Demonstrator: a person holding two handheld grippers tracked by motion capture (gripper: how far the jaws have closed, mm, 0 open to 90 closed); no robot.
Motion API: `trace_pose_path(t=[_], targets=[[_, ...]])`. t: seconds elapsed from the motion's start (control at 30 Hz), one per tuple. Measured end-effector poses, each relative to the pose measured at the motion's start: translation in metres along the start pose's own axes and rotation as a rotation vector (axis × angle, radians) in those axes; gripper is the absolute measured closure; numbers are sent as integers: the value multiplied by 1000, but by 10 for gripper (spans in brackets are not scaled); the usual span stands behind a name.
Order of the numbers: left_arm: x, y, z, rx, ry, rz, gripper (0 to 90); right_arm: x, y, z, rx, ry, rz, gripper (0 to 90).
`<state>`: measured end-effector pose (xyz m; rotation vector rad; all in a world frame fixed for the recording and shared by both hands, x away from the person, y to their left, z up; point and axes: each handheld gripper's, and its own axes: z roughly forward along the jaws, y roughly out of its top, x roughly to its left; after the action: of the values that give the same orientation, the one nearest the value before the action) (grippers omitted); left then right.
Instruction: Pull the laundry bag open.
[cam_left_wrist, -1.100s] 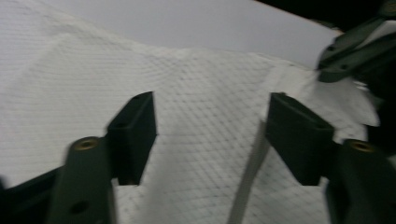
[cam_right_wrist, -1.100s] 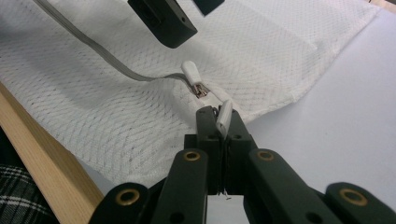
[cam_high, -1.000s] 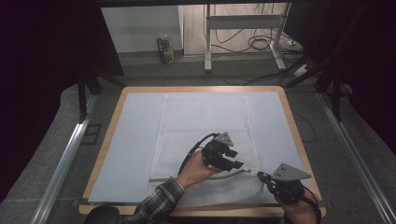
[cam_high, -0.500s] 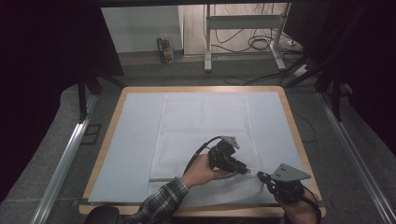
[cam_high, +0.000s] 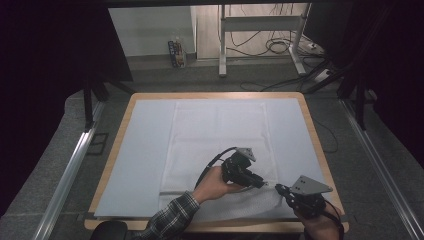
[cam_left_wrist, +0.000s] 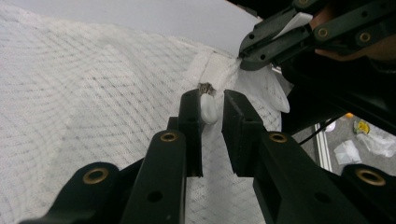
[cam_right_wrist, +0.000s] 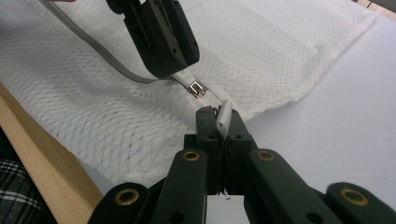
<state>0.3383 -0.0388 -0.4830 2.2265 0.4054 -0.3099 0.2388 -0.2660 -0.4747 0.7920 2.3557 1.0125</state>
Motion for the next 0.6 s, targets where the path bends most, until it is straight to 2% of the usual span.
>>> trace_pose_path(t=[0.07,0.3,0.43,0.6], targets=[[0,0,1,5,-6,0,784,0,0,0,-1,-1,-1,873],[-1,-1,6,23,15,-4,820,0,0,-1,-2,-1,1,873],[-4,-1,5,18,35,-12,835,0,0,0,-4,-1,2,873],[-5,-1,0,5,33,3,844,-2,-1,2,20,15,18,870]])
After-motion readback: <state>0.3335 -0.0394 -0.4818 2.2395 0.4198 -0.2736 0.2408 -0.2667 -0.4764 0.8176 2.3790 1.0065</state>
